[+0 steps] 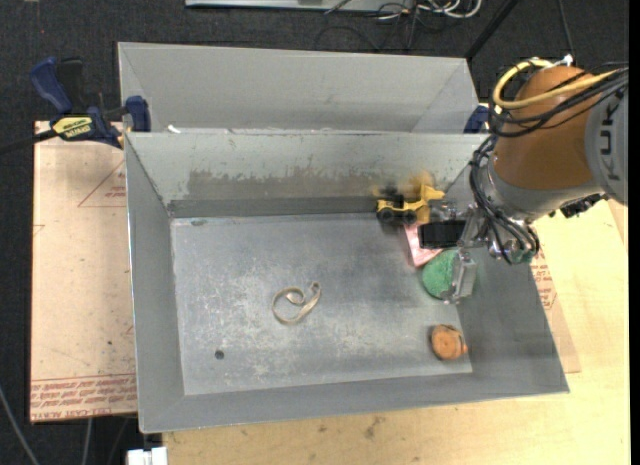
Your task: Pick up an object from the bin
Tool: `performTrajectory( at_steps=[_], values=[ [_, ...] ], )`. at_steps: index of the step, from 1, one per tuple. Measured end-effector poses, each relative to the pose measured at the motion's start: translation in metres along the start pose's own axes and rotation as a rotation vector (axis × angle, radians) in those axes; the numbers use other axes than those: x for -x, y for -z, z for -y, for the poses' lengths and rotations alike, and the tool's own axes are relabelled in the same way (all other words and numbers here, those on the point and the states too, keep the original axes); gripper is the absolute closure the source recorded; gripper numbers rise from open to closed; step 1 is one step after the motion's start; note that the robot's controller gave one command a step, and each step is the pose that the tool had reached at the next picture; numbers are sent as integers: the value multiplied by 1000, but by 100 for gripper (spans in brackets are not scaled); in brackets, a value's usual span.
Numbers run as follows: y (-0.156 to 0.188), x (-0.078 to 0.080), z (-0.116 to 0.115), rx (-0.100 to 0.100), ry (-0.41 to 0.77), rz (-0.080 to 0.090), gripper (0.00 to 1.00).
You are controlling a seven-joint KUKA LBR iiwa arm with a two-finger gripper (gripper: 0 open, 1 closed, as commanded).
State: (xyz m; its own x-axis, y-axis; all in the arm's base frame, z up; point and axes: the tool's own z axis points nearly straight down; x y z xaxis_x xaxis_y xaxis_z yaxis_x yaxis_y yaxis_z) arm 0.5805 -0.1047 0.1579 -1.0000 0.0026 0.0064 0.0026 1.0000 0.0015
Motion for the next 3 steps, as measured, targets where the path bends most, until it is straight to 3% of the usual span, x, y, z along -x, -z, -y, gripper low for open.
performTrajectory(
  at_steps=[1,2,3],
  values=[
    [5,2,-1,-1,3,7,0],
    [-74,16,42,-1,-38,13,0],
    [-75,10,47,1,-174,6,0]
  ],
)
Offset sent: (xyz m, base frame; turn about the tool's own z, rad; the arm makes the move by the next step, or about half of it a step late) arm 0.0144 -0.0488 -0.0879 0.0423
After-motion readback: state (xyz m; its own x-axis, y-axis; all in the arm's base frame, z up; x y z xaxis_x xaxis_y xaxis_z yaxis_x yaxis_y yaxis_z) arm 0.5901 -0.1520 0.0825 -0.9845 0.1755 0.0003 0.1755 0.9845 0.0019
